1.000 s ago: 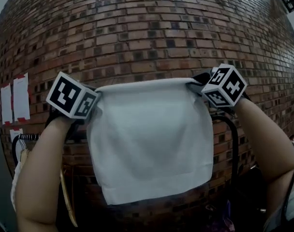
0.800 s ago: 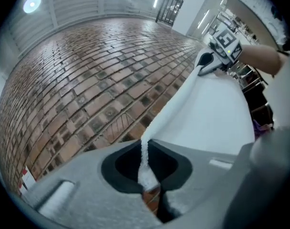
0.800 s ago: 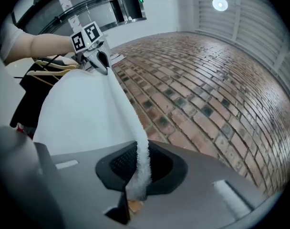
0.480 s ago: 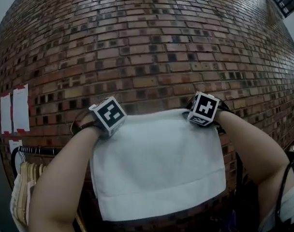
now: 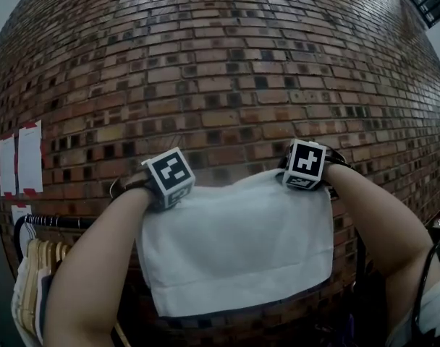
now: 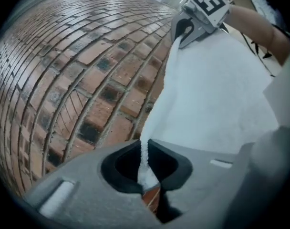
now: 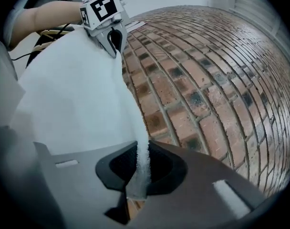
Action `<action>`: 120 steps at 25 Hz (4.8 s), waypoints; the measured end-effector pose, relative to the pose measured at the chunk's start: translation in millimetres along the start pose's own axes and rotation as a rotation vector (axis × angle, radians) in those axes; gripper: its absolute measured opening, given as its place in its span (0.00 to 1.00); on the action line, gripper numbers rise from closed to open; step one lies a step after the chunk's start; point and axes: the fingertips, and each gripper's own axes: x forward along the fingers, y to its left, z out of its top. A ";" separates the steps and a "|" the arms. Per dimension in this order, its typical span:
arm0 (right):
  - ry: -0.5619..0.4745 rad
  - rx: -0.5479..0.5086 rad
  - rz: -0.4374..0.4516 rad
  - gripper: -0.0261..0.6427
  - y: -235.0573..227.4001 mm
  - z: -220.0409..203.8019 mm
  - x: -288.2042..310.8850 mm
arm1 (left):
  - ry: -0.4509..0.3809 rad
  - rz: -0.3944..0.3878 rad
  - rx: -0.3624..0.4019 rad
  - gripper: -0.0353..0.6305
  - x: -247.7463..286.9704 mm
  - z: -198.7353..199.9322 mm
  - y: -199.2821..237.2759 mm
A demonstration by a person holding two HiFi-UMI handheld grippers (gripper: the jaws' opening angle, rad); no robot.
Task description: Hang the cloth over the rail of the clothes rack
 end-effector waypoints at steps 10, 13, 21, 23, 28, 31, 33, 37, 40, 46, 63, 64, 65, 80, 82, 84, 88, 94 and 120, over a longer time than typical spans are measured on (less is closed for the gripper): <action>0.066 -0.026 -0.001 0.32 1.7 -5.8 3.2 | 0.004 0.022 0.052 0.18 1.1 3.5 0.0; 0.072 -0.046 -0.013 0.38 1.0 -5.0 2.7 | -0.007 0.040 0.066 0.23 0.0 7.0 1.8; 0.035 -0.034 -0.051 0.48 -5.6 -2.7 -1.3 | -0.002 0.041 0.064 0.24 -0.2 6.7 4.2; 0.035 -0.033 -0.041 0.48 -4.2 -2.7 -1.5 | 0.015 0.033 0.079 0.24 1.3 5.4 0.7; 0.029 -0.010 -0.027 0.48 -5.2 -6.2 -2.0 | 0.013 0.029 0.091 0.23 1.5 7.4 -0.1; 0.027 0.005 -0.029 0.48 -9.5 -8.6 -3.5 | 0.026 0.024 0.086 0.23 2.5 4.5 -0.5; 0.033 0.014 -0.029 0.48 -12.3 -11.9 -4.0 | 0.031 0.015 0.084 0.23 4.5 3.4 -2.6; 0.046 0.029 -0.025 0.48 -14.6 -18.8 -1.9 | 0.029 -0.002 0.086 0.23 7.2 3.5 -6.7; 0.055 0.038 -0.018 0.48 -15.2 -23.3 0.5 | 0.025 -0.008 0.084 0.23 8.0 5.1 -6.9; 0.096 0.017 -0.047 0.47 -20.2 -29.8 3.5 | 0.037 -0.027 0.075 0.23 10.5 1.3 -10.5; -0.006 0.081 -0.203 0.06 -41.4 -14.8 -36.5 | 0.043 0.075 0.072 0.23 5.2 3.4 6.9; -0.013 0.083 -0.207 0.04 -40.1 -13.2 -38.6 | 0.041 0.081 0.064 0.18 5.4 3.1 7.8; -0.019 0.086 -0.211 0.04 -38.9 -11.9 -40.7 | 0.040 0.086 0.056 0.15 5.5 2.7 8.7; -0.270 0.284 -0.218 0.04 -14.0 -3.8 -107.1 | -0.317 0.161 -0.254 0.06 -92.3 14.9 11.0; -0.304 0.297 -0.209 0.04 -2.4 -2.6 -120.0 | -0.354 0.172 -0.292 0.06 -111.5 13.8 0.6; -0.336 0.304 -0.212 0.04 10.5 -3.5 -135.2 | -0.400 0.168 -0.346 0.06 -131.0 12.4 -16.0; -0.435 0.372 -0.136 0.04 55.6 -8.1 -160.0 | -0.476 0.096 -0.433 0.06 -157.0 3.5 -75.6; -0.578 0.521 0.155 0.04 179.4 -15.7 -184.2 | -0.556 -0.122 -0.535 0.06 -174.5 -18.2 -198.2; -0.623 0.948 0.741 0.04 685.7 54.4 -472.7 | -0.699 -0.709 -0.767 0.06 -423.9 -189.2 -635.0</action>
